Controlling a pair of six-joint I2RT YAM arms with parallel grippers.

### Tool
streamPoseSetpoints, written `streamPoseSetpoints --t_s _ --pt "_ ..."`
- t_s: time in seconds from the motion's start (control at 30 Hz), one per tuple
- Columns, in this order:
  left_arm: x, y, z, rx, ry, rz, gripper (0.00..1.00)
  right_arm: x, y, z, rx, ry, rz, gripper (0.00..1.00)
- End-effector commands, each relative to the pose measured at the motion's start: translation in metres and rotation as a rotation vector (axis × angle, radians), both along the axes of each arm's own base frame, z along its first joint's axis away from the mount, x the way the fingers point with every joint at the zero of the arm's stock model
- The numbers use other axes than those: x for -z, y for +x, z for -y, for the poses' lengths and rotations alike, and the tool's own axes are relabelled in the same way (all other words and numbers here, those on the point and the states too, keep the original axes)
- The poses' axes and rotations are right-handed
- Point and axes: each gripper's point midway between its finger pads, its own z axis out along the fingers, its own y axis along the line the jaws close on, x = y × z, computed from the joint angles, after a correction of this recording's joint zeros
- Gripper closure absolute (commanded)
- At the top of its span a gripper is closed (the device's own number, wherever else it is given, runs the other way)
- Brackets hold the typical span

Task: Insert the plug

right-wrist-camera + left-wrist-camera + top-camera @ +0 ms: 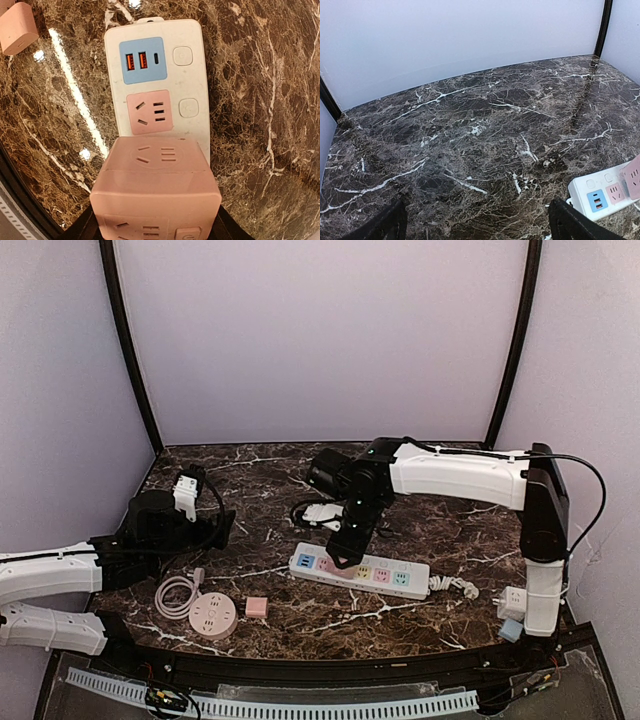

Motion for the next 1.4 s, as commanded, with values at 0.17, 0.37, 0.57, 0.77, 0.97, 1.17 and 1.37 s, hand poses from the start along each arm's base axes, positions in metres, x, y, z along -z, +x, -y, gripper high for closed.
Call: streamPoseSetpoints --t_s 0.17,0.37,0.57,0.77,0.97,1.17,1.37 --pt "-0.001 -0.001 -0.003 -0.001 -0.008 0.007 0.01 0.024 0.002 0.005 -0.016 -0.092 -0.01 0.9" --pt "-0.001 -0.001 -0.002 0.002 -0.009 0.008 0.01 0.033 0.006 0.009 -0.06 -0.137 0.007 0.91" --pt "-0.001 -0.001 -0.002 0.004 -0.009 0.009 0.01 0.033 0.011 0.003 -0.101 -0.139 0.017 0.95" --pt "-0.001 -0.001 -0.002 0.005 -0.008 0.009 0.01 0.039 0.013 0.002 -0.109 -0.154 0.013 0.96" --pt "0.0 -0.001 -0.002 0.005 -0.009 0.009 0.01 0.047 0.018 0.003 -0.09 -0.149 -0.012 0.96" --pt "-0.001 -0.002 -0.001 0.008 -0.015 0.01 0.01 0.064 0.024 0.012 -0.052 -0.161 -0.056 0.96" --pt "-0.001 -0.002 -0.001 0.012 -0.015 0.01 0.01 0.076 0.023 0.021 -0.023 -0.174 -0.079 0.96"
